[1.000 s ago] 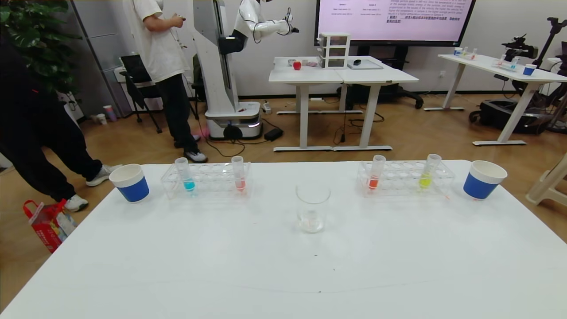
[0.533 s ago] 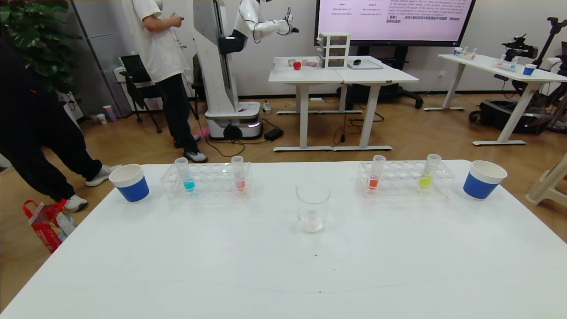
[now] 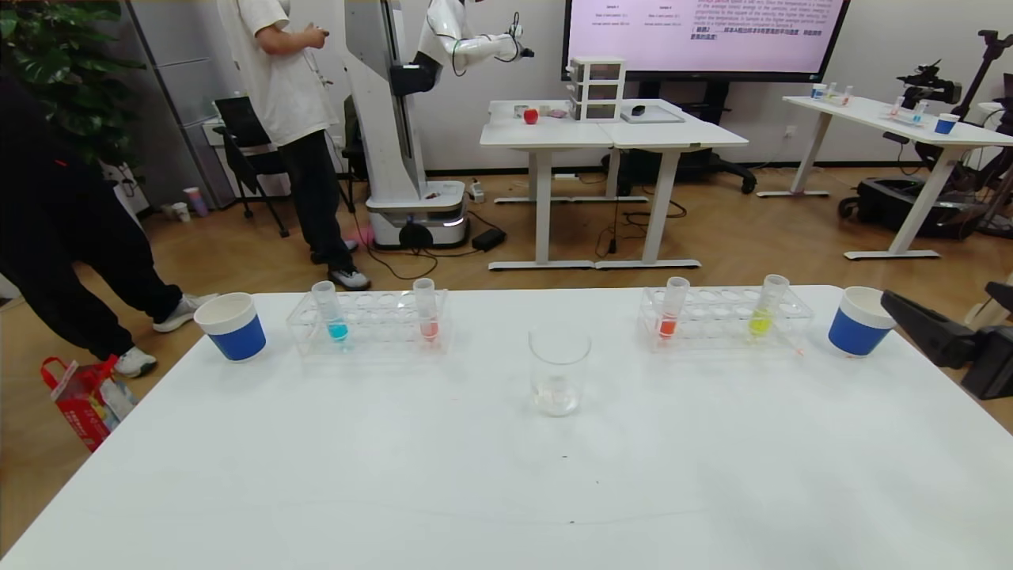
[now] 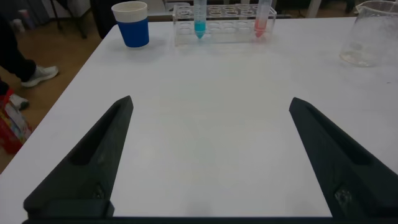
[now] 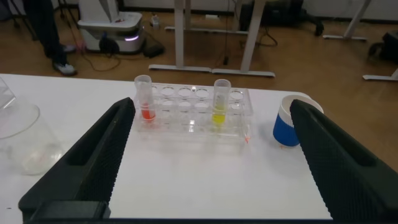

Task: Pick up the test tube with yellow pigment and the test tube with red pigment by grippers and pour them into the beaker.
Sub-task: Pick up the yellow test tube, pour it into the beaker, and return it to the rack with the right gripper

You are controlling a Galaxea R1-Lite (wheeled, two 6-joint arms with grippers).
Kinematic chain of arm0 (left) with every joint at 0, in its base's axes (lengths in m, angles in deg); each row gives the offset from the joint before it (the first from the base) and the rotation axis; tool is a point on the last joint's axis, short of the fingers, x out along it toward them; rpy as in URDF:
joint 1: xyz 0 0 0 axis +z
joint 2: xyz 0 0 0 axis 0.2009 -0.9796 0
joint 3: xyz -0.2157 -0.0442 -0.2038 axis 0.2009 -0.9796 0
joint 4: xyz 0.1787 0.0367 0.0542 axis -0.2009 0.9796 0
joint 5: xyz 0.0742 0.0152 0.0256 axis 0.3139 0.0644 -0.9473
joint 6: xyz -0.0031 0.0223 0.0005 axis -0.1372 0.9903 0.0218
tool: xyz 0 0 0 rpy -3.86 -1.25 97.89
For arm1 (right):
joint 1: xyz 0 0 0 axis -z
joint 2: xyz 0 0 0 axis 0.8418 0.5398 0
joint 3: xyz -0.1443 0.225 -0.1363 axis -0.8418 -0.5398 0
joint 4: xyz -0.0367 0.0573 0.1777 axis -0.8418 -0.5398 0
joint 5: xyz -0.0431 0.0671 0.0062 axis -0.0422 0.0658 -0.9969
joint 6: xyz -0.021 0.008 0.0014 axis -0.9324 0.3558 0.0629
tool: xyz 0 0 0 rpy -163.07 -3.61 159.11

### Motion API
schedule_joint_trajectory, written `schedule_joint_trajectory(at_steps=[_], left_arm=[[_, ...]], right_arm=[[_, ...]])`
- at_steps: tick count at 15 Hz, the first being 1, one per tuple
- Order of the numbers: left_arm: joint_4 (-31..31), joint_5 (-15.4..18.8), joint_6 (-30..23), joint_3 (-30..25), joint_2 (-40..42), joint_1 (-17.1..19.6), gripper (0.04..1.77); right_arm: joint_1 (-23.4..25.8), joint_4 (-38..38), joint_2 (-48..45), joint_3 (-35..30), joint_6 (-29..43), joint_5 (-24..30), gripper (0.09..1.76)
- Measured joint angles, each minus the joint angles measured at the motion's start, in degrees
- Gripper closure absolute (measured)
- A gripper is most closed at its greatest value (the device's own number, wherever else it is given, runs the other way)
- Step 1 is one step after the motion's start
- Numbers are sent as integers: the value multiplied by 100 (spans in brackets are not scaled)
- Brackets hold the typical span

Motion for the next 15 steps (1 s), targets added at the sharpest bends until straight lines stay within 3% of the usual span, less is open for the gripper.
schedule_joint_trajectory(at_steps=[5, 11, 15], left_arm=[[2, 0, 0, 0, 0, 0, 6], [0, 2, 0, 0, 0, 0, 6], [0, 2, -2, 0, 0, 0, 6]], right_arm=[[324, 712, 1662, 472, 9, 197, 11], [374, 2619, 3473, 708, -5, 182, 11], [324, 2985, 4485, 1259, -10, 184, 11]])
